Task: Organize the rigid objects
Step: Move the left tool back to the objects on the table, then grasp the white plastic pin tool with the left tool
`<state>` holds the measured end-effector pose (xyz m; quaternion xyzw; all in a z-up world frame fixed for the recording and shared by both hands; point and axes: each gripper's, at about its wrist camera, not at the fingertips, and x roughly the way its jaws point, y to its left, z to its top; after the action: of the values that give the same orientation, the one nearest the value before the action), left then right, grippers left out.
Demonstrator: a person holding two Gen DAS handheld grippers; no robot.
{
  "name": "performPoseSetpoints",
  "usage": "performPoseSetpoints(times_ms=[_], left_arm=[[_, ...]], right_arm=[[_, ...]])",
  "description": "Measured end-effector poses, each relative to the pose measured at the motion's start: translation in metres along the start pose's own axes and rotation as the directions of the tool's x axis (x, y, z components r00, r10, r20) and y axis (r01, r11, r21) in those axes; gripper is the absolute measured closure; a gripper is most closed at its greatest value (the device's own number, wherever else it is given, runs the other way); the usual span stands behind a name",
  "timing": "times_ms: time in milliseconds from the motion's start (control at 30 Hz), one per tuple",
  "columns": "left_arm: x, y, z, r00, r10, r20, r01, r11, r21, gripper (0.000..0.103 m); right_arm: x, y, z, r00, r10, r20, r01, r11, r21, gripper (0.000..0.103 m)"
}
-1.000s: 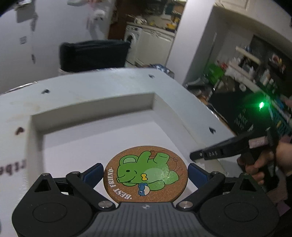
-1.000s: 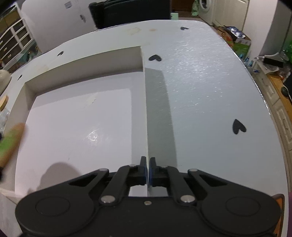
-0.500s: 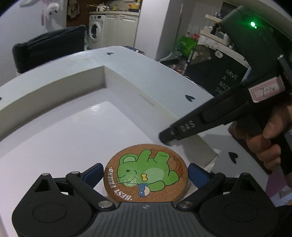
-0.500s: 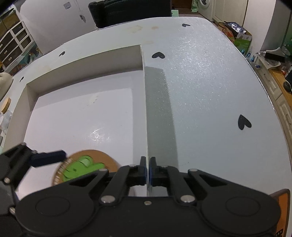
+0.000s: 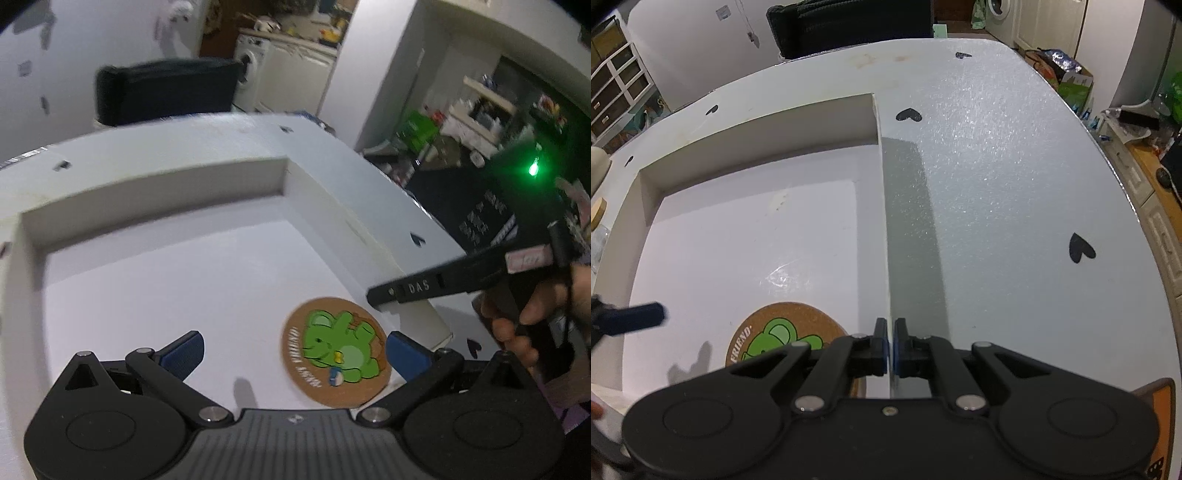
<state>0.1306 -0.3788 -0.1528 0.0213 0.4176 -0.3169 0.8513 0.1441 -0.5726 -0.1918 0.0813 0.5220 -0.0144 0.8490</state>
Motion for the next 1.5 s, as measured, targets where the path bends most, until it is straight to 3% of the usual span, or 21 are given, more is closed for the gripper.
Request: performPoseSetpoints(times_ms=[167, 300, 433, 733, 967, 1167, 1333, 1500], left_arm=[[-0.041, 0.017, -0.006, 0.993, 0.07, 0.09, -0.069, 0.998, -0.012, 0.0], [-0.079, 0.037, -0.016, 0.975, 0.15, 0.165, -0.144, 0.988, -0.048, 0.0], [-0.116, 0.066, -0.029, 0.945, 0.247, 0.215, -0.223, 0.966, -0.128, 0.0], [-0.178, 0.132, -0.058, 0.87, 0.435, 0.231, -0.368, 0.886, -0.282, 0.0], [-0.196, 0.167, -0.086, 0.838, 0.507, 0.202, -0.426, 0.838, -0.341, 0.0], [-0.199, 0.186, -0.111, 0.807, 0.574, 0.139, -0.483, 0.777, -0.404, 0.001], [-0.199, 0.205, -0.128, 0.77, 0.634, 0.068, -0.546, 0.711, -0.442, 0.011], [-0.192, 0.216, -0.141, 0.762, 0.648, 0.0, -0.578, 0.679, -0.452, 0.021]], right_arm=[[0.0, -0.001, 0.001, 1.0, 0.009, -0.012, -0.009, 1.0, -0.015, 0.1], [0.0, 0.001, 0.0, 1.0, -0.002, -0.015, 0.001, 1.0, -0.029, 0.1], [-0.001, 0.002, 0.001, 1.0, -0.009, -0.021, 0.008, 1.0, -0.024, 0.1], [0.0, 0.003, 0.003, 1.0, -0.015, -0.022, 0.015, 1.0, -0.004, 0.1], [0.002, 0.003, 0.004, 1.0, -0.016, -0.026, 0.016, 1.0, -0.014, 0.1], [0.002, 0.006, 0.003, 0.999, -0.025, -0.025, 0.024, 0.999, -0.034, 0.099], [0.001, 0.007, 0.001, 0.999, -0.031, -0.018, 0.03, 0.999, -0.04, 0.099], [0.0, 0.009, 0.001, 0.999, -0.042, -0.017, 0.041, 0.998, -0.042, 0.099]])
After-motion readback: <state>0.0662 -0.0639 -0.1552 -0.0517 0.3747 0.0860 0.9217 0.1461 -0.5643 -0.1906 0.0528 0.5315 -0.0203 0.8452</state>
